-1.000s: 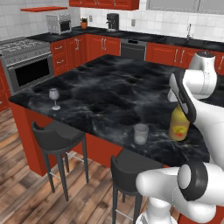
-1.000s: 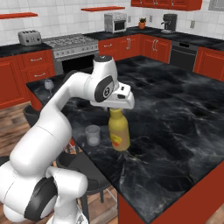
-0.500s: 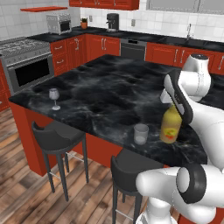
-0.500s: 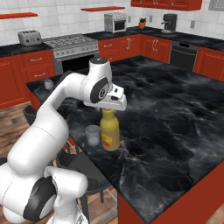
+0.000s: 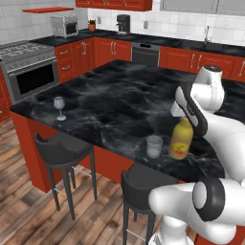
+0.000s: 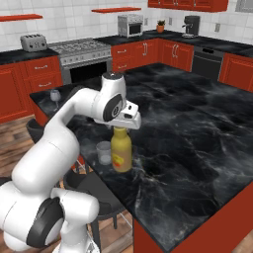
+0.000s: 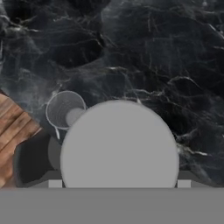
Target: There is a wine glass and glass cup on the dining counter. Place the wine bottle next to the wine glass and the juice bottle next to the glass cup.
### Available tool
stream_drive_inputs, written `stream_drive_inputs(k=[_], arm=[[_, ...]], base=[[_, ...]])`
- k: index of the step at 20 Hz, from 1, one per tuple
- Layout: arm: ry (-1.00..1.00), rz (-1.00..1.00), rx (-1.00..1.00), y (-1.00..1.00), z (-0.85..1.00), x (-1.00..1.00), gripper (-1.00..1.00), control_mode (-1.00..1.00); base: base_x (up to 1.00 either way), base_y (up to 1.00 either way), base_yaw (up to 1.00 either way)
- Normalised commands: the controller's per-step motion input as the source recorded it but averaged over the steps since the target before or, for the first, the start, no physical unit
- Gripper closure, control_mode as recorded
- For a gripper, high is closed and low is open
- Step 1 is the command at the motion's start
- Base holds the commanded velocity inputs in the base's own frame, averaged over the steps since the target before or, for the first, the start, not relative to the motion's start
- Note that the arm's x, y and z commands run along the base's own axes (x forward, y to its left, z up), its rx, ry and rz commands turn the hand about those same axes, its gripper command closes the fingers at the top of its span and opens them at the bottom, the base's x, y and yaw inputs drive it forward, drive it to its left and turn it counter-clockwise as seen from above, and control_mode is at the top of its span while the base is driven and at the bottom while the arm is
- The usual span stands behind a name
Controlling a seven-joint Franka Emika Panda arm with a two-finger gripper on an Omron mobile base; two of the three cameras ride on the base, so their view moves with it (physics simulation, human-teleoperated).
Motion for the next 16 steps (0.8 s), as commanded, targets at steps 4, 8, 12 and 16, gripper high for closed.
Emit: stream_drive_inputs(k=[4,8,12,16], arm=[[0.0,0.0,0.0,0.0,-0.26,0.2,1.0,-1.0],[0.0,0.0,0.0,0.01,-0.26,0.12,1.0,-1.0],[0.0,0.0,0.0,0.0,-0.26,0.0,1.0,-1.0],[0.0,0.0,0.0,0.0,-0.25,0.0,1.0,-1.0]], base=[[0.0,0.0,0.0],[0.0,0.0,0.0],[0.0,0.0,0.0],[0.0,0.0,0.0]])
